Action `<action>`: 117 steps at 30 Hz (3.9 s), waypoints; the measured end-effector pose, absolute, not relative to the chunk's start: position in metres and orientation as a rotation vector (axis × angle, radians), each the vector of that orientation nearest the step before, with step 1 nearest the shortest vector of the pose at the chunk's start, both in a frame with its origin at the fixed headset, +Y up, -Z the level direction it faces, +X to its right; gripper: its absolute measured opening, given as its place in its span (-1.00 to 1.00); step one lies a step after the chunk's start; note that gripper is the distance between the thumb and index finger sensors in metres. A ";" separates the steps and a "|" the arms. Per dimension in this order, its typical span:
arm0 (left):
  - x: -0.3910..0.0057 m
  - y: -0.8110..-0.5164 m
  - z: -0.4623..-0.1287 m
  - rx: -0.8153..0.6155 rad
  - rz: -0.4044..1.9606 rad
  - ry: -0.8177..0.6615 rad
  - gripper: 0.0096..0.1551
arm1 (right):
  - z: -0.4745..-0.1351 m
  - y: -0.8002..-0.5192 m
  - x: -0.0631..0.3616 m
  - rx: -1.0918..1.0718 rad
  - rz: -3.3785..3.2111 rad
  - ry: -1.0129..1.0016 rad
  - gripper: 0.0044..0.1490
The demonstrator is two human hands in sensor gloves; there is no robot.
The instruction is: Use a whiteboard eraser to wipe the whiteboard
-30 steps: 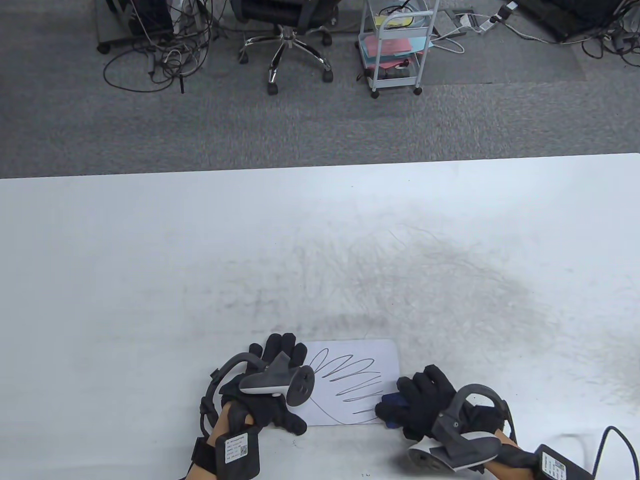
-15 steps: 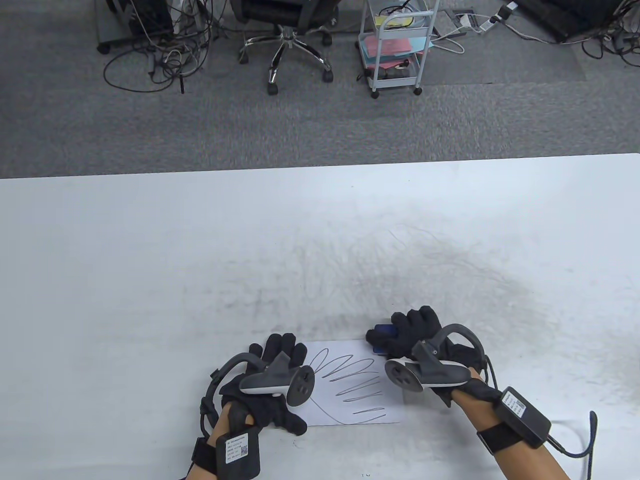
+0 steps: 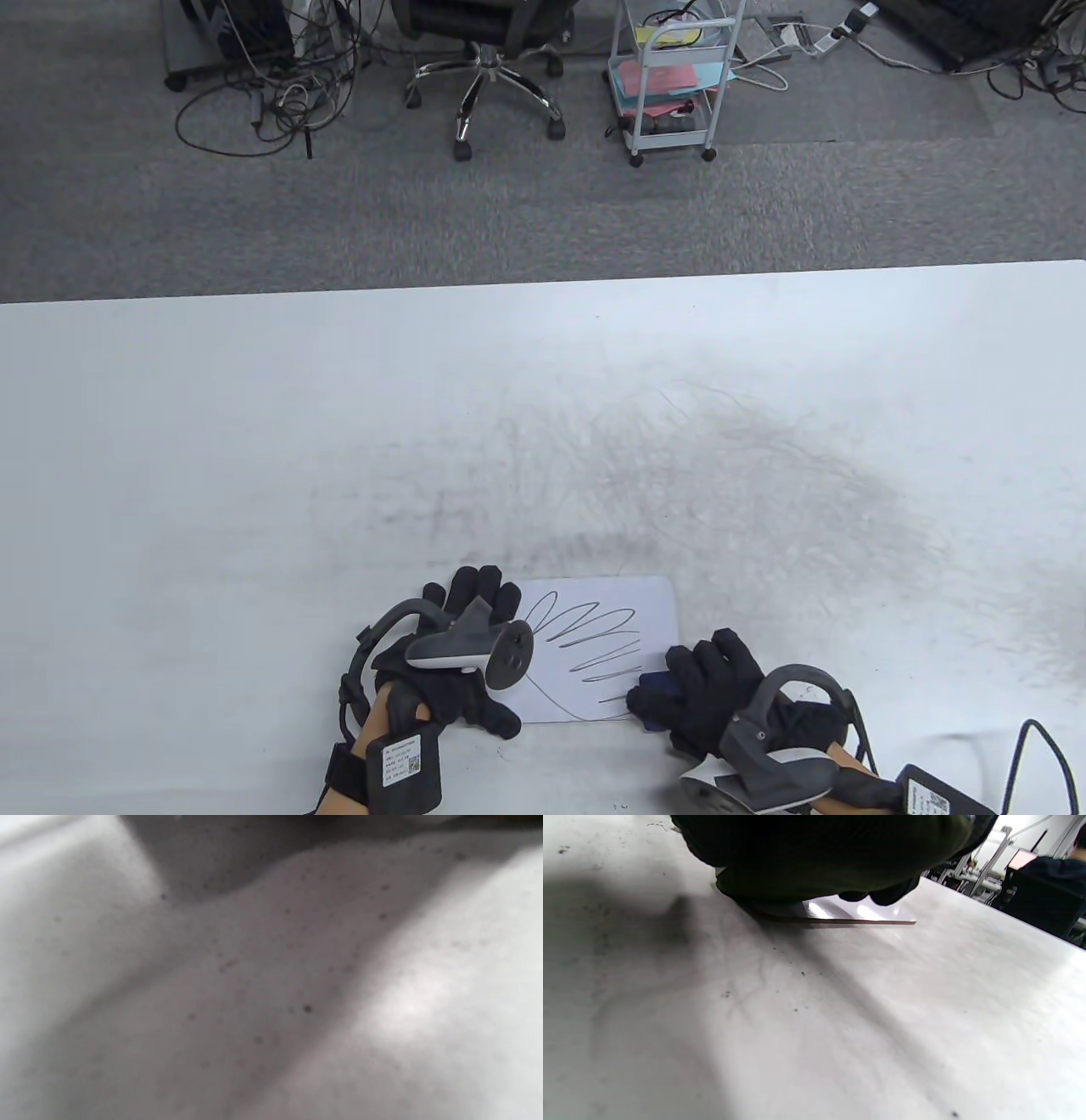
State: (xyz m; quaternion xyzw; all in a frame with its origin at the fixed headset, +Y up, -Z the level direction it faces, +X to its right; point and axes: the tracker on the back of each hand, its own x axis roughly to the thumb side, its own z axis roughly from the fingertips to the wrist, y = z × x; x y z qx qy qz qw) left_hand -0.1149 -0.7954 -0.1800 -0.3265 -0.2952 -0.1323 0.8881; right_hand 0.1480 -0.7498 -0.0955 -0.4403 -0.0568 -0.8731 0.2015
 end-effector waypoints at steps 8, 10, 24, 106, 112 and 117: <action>-0.115 -0.796 -0.180 -0.685 -0.276 -0.614 0.70 | -0.190 -0.752 0.141 -0.912 -2.619 -0.277 -0.32; -0.115 -0.796 -0.180 -0.685 -0.276 -0.613 0.70 | -0.209 -0.753 0.139 -0.900 -2.622 -0.251 -0.32; -0.115 -0.795 -0.180 -0.687 -0.280 -0.604 0.70 | -0.106 -0.752 0.146 -1.206 -2.463 -0.118 -0.32; -0.115 -0.797 -0.181 -0.688 -0.276 -0.614 0.70 | -0.196 -0.751 0.115 -0.915 -2.633 -0.397 -0.32; -0.115 -0.797 -0.181 -0.689 -0.276 -0.612 0.70 | -0.226 -0.752 0.108 -0.863 -2.660 -0.408 -0.32; -0.115 -0.797 -0.181 -0.690 -0.276 -0.610 0.70 | -0.199 -0.752 0.109 -0.972 -2.572 -0.256 -0.32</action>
